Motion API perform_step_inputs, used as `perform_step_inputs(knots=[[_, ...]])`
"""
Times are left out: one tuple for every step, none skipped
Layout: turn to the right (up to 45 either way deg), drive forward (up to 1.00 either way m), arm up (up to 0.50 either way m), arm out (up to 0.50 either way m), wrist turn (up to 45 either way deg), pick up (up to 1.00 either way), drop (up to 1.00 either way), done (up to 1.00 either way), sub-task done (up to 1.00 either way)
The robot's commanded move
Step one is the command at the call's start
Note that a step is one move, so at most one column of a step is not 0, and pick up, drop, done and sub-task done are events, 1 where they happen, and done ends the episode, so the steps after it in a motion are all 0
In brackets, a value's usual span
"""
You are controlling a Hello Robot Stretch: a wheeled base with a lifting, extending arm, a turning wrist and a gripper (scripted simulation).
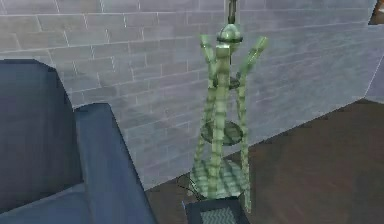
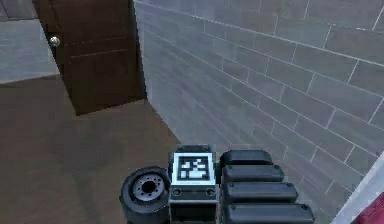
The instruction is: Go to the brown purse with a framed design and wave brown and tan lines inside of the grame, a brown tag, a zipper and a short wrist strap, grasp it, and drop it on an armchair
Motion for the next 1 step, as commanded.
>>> perform_step_inputs(knots=[[45.0, 0.00, 0.00, 0.00, 0.0, 0.00, 0.00, 0.00, 0.00]])
